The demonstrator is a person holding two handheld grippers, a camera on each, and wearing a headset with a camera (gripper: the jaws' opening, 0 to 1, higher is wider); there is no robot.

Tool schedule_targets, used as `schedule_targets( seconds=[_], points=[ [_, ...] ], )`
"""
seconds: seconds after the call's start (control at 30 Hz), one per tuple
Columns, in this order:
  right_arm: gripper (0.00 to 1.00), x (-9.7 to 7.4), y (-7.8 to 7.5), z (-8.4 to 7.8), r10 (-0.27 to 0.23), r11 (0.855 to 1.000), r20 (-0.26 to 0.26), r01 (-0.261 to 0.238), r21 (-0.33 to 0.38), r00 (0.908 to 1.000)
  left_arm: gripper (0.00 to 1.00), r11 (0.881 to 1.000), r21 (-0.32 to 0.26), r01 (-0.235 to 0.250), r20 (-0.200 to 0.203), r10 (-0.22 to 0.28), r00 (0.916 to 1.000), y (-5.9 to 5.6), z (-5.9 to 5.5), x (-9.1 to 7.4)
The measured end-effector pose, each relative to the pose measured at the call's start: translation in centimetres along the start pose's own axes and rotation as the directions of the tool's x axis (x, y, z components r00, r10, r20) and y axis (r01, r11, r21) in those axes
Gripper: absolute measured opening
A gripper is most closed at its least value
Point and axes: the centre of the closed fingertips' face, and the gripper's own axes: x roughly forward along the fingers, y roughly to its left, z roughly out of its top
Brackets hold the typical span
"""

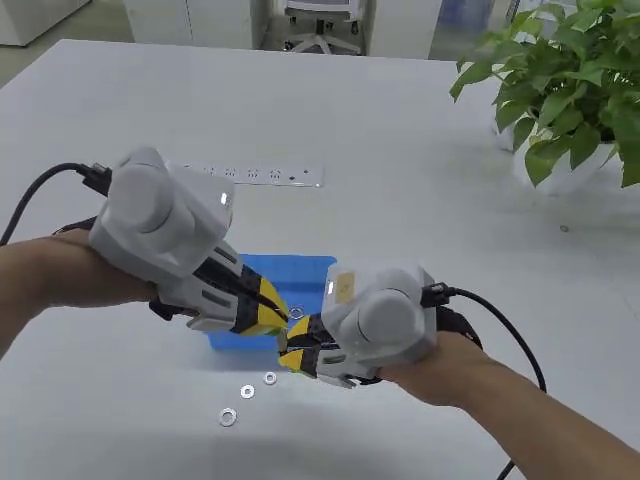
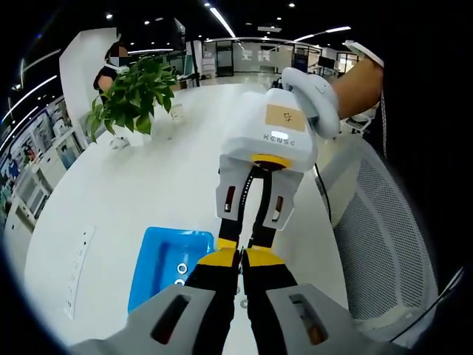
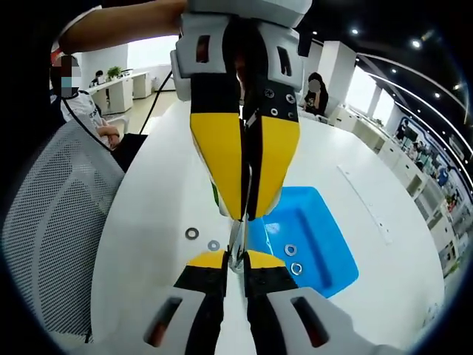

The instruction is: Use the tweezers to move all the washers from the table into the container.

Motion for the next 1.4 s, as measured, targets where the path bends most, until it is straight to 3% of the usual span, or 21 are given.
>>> schedule_targets(
  seconds=[0.3,0.7,1.4],
  points=[
    [0.1,-0.8,-0.8,0.9,-0.018,1.0,0.003,0.018,-0.015,0.9998,0.06,1.0,0.019,-0.013,0.009,0.013,0.9999,0.4,1.0,-0.7],
    [0.1,-1.5,-3.3,1.7,-0.051,0.998,0.004,0.051,-0.029,0.9987,0.06,0.998,0.047,-0.035,0.034,0.033,0.9989,2.5,2.3,-1.3],
    [0.1,0.1,-5.5,-0.6,-0.033,0.999,-0.023,0.033,0.001,0.9992,0.06,1.0,0.03,-0.01,0.031,0.009,0.9995,5.2,0.8,0.7]
  ],
)
